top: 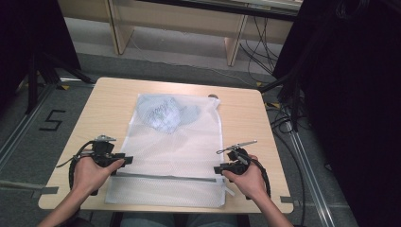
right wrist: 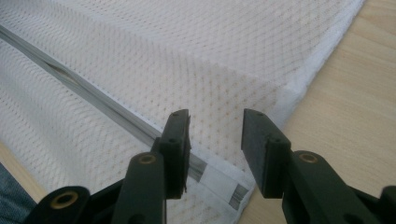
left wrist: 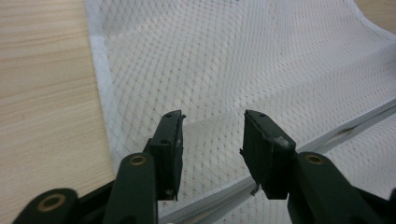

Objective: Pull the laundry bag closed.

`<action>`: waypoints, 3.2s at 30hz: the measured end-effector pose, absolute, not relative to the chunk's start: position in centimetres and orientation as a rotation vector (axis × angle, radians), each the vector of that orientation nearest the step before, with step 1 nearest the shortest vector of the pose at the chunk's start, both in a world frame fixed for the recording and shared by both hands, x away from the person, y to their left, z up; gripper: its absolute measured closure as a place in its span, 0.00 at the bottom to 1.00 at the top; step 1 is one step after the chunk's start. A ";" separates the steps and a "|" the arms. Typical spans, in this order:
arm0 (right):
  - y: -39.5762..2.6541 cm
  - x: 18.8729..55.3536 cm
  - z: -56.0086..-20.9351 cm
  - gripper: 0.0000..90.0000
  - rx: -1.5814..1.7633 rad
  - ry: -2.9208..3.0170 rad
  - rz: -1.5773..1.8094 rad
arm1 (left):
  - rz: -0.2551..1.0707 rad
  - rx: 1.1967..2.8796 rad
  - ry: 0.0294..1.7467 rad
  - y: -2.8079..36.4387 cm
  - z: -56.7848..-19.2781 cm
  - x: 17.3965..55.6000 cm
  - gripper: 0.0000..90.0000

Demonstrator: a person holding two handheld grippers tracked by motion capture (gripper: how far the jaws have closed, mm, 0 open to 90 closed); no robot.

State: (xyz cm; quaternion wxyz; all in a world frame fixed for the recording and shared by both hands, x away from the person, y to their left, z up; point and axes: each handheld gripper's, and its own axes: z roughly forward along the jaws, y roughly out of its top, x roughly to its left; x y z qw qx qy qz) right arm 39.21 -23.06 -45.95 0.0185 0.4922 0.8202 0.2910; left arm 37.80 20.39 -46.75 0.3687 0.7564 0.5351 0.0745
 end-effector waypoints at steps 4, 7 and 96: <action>-22.8 39.1 -46.0 0.70 1.507 2.552 0.918 | 0.192 1.959 1.385 20.6 -46.8 37.8 0.63; -22.3 38.9 -45.5 0.70 1.506 2.568 0.944 | 0.207 1.951 1.401 21.0 -46.8 37.8 0.63; 6.1 40.5 -48.6 0.87 1.046 3.009 1.120 | 0.042 2.084 1.688 23.1 -49.0 38.8 1.00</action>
